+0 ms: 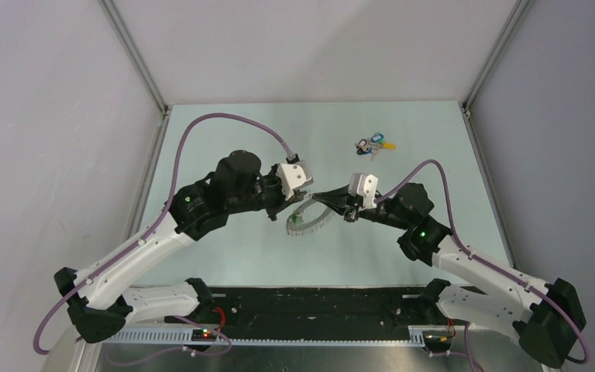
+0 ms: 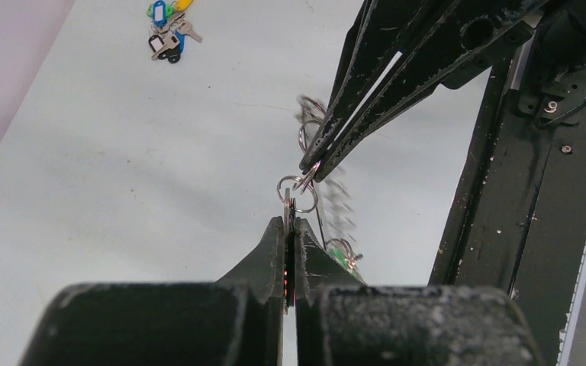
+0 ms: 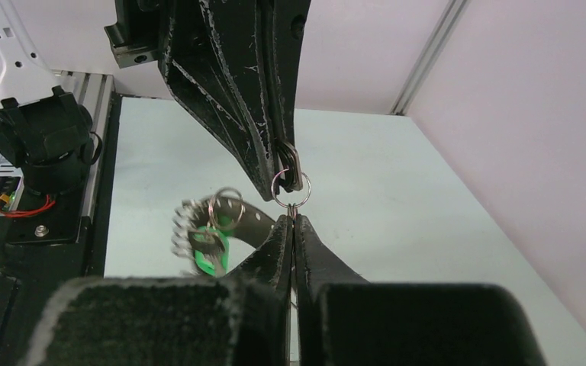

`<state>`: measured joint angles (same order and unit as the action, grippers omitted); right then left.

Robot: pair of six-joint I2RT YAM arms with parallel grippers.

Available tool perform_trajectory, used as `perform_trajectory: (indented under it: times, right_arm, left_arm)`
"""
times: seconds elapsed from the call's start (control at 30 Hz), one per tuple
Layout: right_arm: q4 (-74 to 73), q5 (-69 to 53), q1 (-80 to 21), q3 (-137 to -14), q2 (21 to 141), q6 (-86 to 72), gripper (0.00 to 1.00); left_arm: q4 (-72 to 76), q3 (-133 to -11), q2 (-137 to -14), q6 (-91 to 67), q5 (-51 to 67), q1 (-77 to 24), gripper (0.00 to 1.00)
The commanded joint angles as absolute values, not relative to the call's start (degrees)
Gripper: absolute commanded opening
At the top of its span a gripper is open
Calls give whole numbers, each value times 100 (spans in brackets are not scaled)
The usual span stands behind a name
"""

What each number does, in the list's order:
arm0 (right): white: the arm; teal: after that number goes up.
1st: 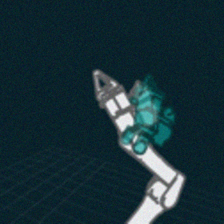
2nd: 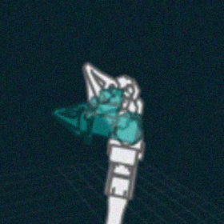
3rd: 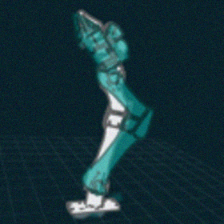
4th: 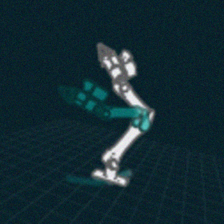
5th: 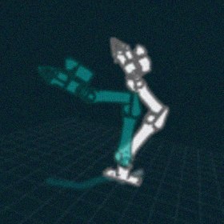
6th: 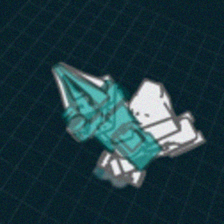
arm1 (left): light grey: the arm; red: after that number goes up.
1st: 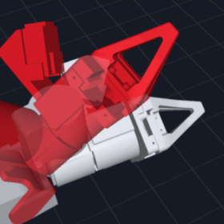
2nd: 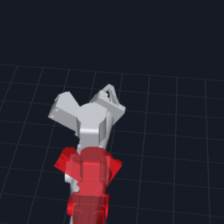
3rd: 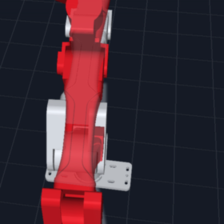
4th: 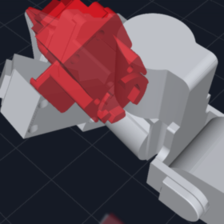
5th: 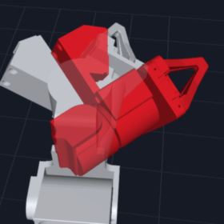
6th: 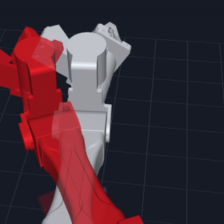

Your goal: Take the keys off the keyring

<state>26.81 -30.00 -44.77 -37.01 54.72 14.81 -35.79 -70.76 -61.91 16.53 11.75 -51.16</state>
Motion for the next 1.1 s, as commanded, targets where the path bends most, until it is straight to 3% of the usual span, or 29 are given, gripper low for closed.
perform_trajectory:
  times: [0.0, 0.8, 1.07]
  right_arm:
    - [3058, -2973, -4456, -3952, 5257, 1320, 0]
    - [4079, -2977, -4506, -3729, 5207, 1241, 0]
    - [3735, -2367, -4509, -3722, 5185, 1267, 0]
  left_arm:
    - [-3346, -7053, -6105, 1717, 1205, -5128, 0]
    - [-3346, -7074, -6316, 1608, 1694, -5133, 0]
    - [-3338, -7022, -6098, 1684, 1350, -5140, 0]
